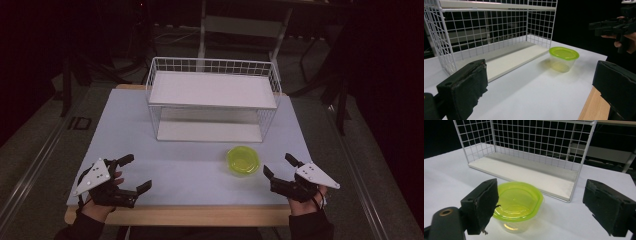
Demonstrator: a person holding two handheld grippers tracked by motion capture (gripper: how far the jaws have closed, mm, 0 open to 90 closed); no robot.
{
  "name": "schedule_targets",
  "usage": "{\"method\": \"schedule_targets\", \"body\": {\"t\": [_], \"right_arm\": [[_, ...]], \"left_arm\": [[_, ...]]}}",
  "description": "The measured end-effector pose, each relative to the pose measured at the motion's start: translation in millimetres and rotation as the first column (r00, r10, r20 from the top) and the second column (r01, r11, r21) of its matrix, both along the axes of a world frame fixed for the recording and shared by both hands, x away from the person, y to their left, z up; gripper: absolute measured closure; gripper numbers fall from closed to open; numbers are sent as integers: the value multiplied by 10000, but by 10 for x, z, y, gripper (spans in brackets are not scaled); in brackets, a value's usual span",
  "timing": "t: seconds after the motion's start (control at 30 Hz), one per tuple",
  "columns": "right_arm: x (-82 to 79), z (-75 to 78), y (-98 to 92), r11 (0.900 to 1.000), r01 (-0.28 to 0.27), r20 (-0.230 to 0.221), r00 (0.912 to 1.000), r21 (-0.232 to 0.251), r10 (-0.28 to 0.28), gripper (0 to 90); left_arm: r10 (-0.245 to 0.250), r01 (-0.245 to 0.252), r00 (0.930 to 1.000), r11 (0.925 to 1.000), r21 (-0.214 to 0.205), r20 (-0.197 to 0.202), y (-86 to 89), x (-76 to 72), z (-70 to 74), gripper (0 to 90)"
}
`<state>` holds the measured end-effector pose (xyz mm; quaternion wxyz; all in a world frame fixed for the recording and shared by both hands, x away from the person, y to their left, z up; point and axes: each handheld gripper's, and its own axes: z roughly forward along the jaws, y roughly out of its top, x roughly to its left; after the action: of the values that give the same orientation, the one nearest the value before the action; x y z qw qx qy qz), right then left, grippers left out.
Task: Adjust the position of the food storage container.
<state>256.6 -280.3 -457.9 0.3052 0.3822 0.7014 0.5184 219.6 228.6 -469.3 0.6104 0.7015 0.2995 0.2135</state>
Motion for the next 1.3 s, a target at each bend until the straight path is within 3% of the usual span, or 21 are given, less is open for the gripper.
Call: {"method": "schedule_targets", "body": {"t": [0.17,0.5,0.7,0.77,0.87,0.9,1.0,1.17,1.3], "right_arm": [[-19,14,21,9999,-94,8,10000,-50,94,109],[-72,149,91,9997,-203,677,9975,-131,212,126],[62,182,122,9985,-287,234,9993,-466,298,194],[133,164,124,9980,-410,-37,9992,-488,409,236],[253,134,121,9968,-250,-451,9987,-756,217,410],[279,128,117,9969,-276,-575,9981,-743,233,507],[385,94,104,9946,-224,-921,9957,-1017,130,656],[532,7,109,9877,-48,-1244,9921,-1565,-149,801],[620,-67,114,9851,-67,-1550,9877,-1716,-203,867]], "left_arm": [[-31,31,10000,10000,27,-3,-7,0,4,3],[-257,258,9996,9996,86,-79,-49,47,2,3],[-429,429,9991,9990,114,-37,-85,69,4,3],[-467,467,9989,9989,103,-50,-91,78,2,3],[-520,521,9986,9986,123,-68,-94,84,1,3],[-538,538,9985,9985,116,-49,-95,83,1,3],[-544,545,9985,9984,119,-19,-98,77,4,3],[-528,529,9986,9985,123,-35,-96,79,3,3],[-540,540,9985,9984,137,-46,-97,81,1,3]]}}
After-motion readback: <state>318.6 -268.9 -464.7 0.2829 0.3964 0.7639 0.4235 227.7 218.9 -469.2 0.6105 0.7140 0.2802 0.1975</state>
